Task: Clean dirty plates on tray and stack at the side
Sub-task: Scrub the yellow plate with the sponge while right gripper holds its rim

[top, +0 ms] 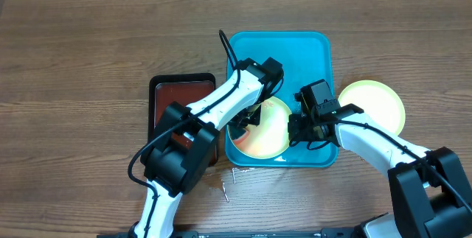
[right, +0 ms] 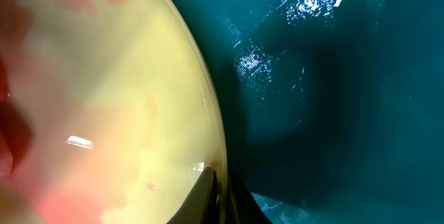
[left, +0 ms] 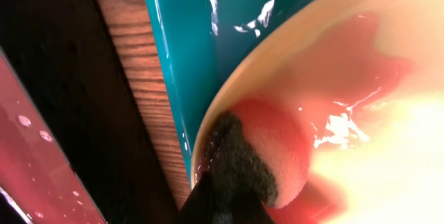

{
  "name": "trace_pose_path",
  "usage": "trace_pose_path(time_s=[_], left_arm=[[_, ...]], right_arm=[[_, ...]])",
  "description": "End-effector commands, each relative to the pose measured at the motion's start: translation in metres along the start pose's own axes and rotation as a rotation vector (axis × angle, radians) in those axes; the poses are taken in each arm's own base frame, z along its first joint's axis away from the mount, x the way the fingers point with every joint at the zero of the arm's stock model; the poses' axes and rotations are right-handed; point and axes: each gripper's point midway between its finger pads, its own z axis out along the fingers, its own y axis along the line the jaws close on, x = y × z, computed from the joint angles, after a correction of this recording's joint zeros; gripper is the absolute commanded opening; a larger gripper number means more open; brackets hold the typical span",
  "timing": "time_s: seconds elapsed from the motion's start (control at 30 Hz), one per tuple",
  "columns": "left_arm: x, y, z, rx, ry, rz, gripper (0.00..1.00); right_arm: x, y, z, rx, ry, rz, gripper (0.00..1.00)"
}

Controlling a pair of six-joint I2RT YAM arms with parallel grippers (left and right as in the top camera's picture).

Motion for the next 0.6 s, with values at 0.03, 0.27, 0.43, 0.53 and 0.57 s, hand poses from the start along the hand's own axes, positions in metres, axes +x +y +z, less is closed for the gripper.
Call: trace_pose_path(time_s=[0.03, 0.27, 0.43, 0.53, 0.57], left_arm=[[-0.005, -0.024, 0.002, 0.163, 0.042, 0.035, 0.04], [-0.009, -0.086, -0.018, 0.501, 0.045, 0.087, 0.04], [-0.019, -0.115, -0.033, 0.661, 0.014, 0.105, 0.04], [-0.014, -0.121, -0.037, 0.696, 0.033, 0.115, 0.04], [-0.01, -0.121, -0.037, 0.692, 0.046, 0.119, 0.04]], right_arm=[[0.008, -0.017, 0.007, 0.074, 0.025, -0.006, 0.06], [0.008, -0.017, 0.007, 0.074, 0.026, -0.006, 0.06], [0.008, -0.017, 0.007, 0.074, 0.026, -0.006, 0.06], [0.008, -0.017, 0.007, 0.074, 0.026, -0.006, 0.06], [0.008, -0.017, 0.007, 0.074, 0.026, -0.006, 0.06]])
